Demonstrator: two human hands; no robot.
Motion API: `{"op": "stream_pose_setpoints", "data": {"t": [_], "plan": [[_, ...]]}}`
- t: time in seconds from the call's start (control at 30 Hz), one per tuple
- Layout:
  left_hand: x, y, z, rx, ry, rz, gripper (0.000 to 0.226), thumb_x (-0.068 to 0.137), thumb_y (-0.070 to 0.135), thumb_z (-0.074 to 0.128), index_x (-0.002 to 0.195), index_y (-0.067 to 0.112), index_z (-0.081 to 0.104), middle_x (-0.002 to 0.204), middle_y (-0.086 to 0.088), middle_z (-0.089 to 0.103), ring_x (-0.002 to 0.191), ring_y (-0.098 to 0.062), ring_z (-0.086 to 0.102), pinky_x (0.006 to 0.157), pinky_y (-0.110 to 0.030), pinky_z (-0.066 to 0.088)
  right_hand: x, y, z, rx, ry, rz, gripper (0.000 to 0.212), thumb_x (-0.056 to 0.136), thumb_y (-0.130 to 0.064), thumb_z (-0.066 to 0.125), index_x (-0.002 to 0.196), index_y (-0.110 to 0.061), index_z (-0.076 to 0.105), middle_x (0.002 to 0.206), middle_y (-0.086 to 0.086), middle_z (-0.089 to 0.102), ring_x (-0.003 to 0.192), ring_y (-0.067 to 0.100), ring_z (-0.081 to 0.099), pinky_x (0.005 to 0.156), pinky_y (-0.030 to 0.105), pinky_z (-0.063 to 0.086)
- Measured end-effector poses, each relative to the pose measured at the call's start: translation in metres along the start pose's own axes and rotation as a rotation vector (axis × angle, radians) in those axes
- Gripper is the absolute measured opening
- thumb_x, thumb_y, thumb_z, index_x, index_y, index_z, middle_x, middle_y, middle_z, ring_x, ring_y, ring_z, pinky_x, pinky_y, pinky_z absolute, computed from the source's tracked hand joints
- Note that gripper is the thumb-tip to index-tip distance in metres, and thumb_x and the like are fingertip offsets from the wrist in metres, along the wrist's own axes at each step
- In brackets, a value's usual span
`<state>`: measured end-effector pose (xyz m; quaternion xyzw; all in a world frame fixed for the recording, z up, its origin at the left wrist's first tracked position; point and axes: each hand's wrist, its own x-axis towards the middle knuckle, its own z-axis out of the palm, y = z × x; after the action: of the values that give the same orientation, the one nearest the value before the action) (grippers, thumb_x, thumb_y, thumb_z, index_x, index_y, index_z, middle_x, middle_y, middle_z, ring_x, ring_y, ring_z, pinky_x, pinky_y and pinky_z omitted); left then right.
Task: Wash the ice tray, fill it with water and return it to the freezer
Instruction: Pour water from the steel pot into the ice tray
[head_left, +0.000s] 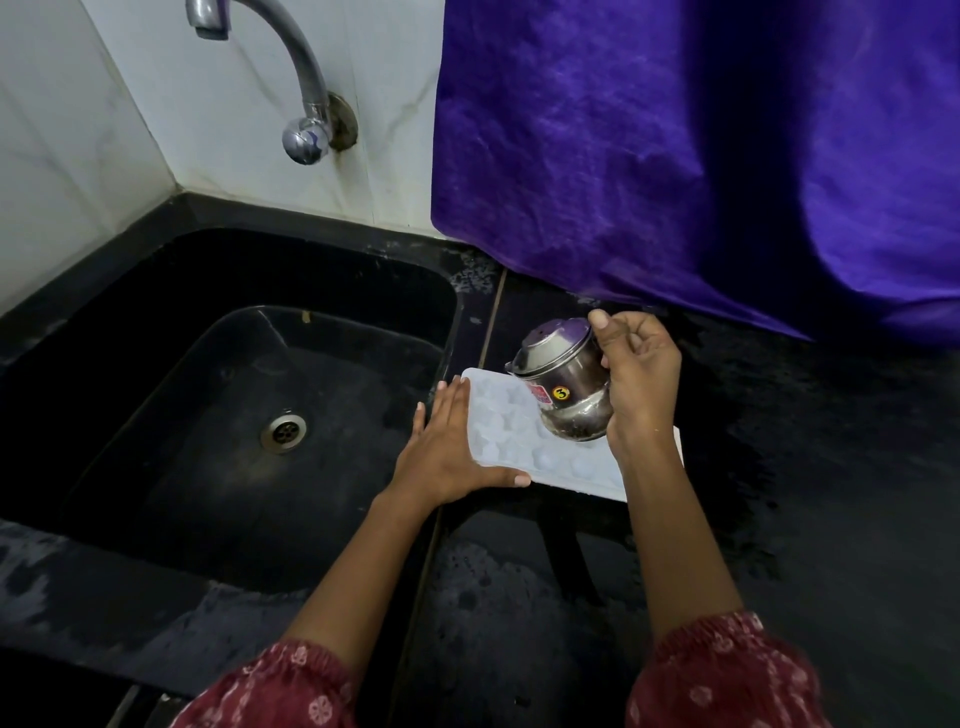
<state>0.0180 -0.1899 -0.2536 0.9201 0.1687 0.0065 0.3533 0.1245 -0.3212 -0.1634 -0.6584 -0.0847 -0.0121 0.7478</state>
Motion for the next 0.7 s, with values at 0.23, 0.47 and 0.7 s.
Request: {"op": "stream_pose_setpoints", "data": {"t": [0.23, 0.47, 0.7], "plan": [[0.0, 0.0, 0.0, -0.012, 0.009, 0.01, 0.136, 0.055, 0.068, 0.071, 0.146, 0.014, -0.013, 0.157, 0.003, -0.014, 0.14, -0.007, -0.019, 0.11, -0.025, -0.014, -0.001, -0.002, 0.003, -0.032, -0.015, -0.016, 0.02, 0.078, -0.024, 0.071, 0.069, -0.022, 0.053, 0.056, -0.014, 0.05, 0.048, -0.003, 0.041, 0.058, 0.015, 0.039], [0.001, 0.001, 0.0, -0.004, 0.008, 0.01, 0.135, 0.056, 0.068, 0.071, 0.147, 0.013, -0.012, 0.157, 0.003, -0.013, 0.141, -0.008, -0.018, 0.112, -0.027, -0.014, -0.001, -0.003, 0.004, -0.037, -0.013, -0.03, 0.021, 0.077, -0.024, 0.072, 0.067, -0.023, 0.053, 0.051, -0.016, 0.049, 0.047, -0.003, 0.041, 0.054, 0.011, 0.038], [0.002, 0.0, 0.0, -0.02, -0.008, 0.005, 0.136, 0.055, 0.069, 0.071, 0.146, 0.014, -0.013, 0.157, 0.004, -0.014, 0.14, -0.006, -0.019, 0.111, -0.027, -0.014, 0.0, -0.003, -0.007, 0.067, 0.039, 0.043, 0.02, 0.08, -0.026, 0.069, 0.069, -0.019, 0.054, 0.058, -0.007, 0.045, 0.057, 0.005, 0.041, 0.063, 0.019, 0.04]]}}
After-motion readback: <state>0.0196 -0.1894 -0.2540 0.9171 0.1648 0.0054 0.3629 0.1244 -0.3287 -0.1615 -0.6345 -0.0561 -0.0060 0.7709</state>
